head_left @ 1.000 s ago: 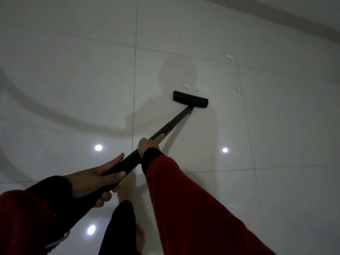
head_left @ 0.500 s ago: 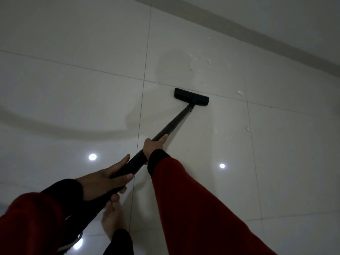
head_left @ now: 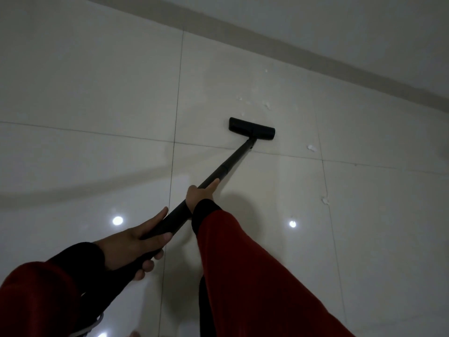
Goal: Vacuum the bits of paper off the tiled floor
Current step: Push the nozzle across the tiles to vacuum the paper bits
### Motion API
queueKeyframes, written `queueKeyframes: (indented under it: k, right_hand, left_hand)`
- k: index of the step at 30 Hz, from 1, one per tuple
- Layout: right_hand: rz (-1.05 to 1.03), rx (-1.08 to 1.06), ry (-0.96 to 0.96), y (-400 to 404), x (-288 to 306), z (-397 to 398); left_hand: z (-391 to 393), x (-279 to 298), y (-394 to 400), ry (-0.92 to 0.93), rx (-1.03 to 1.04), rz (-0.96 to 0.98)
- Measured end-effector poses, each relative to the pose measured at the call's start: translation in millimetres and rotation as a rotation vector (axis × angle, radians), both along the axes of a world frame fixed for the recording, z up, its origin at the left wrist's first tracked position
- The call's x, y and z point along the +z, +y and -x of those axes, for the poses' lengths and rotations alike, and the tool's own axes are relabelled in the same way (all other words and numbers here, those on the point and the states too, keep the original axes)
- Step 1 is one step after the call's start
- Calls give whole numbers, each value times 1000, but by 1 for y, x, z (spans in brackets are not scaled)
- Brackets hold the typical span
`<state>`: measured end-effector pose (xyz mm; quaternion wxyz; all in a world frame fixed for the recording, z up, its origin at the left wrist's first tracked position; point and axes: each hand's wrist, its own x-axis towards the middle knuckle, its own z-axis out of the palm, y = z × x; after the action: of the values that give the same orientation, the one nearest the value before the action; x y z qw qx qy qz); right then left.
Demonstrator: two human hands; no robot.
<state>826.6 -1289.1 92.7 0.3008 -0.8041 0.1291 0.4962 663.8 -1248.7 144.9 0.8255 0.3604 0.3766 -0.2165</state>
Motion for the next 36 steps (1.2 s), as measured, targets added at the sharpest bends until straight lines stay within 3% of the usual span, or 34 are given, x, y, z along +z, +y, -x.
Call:
queueKeyframes:
  k: [8,15,26,30,36]
  right_hand:
    - [-2,72,35,76,-4,-104]
    - [0,94,42,126,-1,-173]
    - [-7,174,10,187,-2,-242]
    - [-9,13,3,217,10,-259]
    - [26,56,-38,260,9,-291]
  left_hand:
    - [-102,-7,60,103,24,-97]
    - [-169,5,120,118,24,-42]
    - [-240,0,188,76,4,-71]
    - [-262,-3,221,88,7,-51]
    - [-295,-14,265,66,16,-20]
